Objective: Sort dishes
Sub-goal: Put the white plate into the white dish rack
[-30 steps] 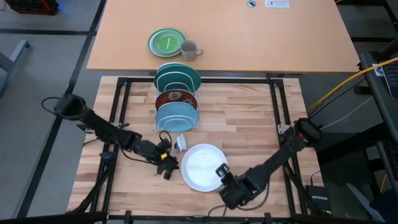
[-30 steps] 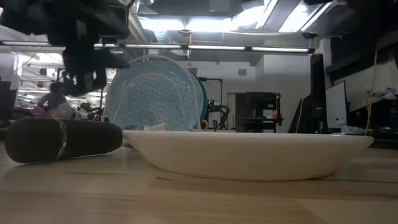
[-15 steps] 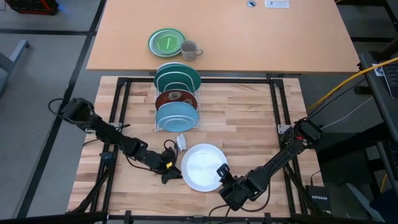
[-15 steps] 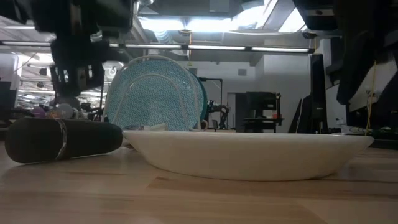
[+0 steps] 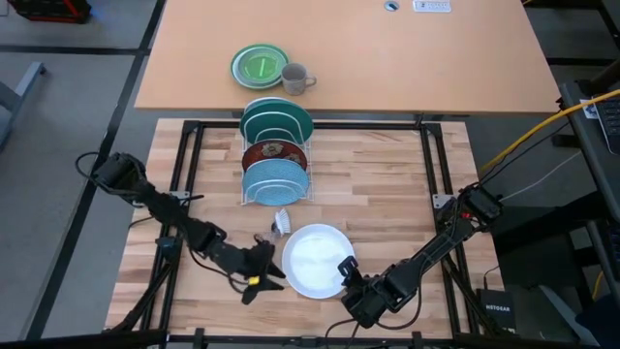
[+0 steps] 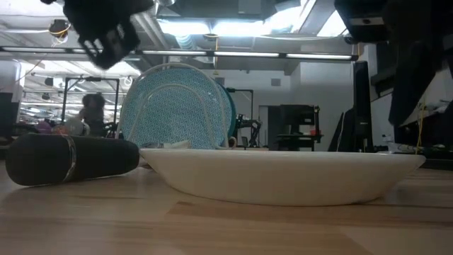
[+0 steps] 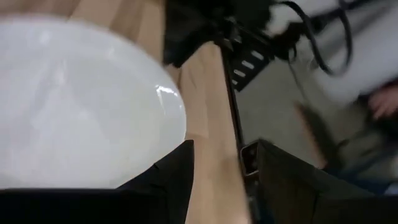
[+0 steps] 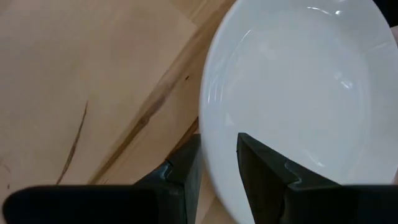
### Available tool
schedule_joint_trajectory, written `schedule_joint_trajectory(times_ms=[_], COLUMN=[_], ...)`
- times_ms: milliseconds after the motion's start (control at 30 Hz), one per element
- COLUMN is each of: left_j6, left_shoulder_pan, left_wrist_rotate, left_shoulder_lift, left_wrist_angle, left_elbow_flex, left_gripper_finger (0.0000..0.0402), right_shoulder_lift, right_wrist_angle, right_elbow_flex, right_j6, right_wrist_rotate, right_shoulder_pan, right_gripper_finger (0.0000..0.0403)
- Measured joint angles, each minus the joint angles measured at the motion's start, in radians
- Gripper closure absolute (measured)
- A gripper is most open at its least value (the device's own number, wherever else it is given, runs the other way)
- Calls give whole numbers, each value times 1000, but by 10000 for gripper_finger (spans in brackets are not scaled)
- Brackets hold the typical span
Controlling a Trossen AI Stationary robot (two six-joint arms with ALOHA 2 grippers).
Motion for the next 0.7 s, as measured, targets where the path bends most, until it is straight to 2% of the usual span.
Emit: schedule_joint_trajectory(times_ms=[167,367,533,700], left_j6=[341,670,842,933], left_shoulder_pan=[-30,-26,8,36], left_wrist_rotate=[-6,-41,-66,-66], left_shoulder_lift=[0,15,57,123], left_wrist_angle=[0,0,-37,-215], left_elbow_flex=[8,8,24,99], left_gripper_finger=[238,238,238,238], right_shoulder_lift=[-1,-28,-103,-192], right_wrist_angle=[51,10,-198,-520], right_elbow_flex=[0,51,149,202], right_j6=[131,304,402,625], right_wrist_rotate=[-1,-1,36,196], right_shoulder_pan=[0,0,0,1], right_gripper_finger=[295,295,295,295])
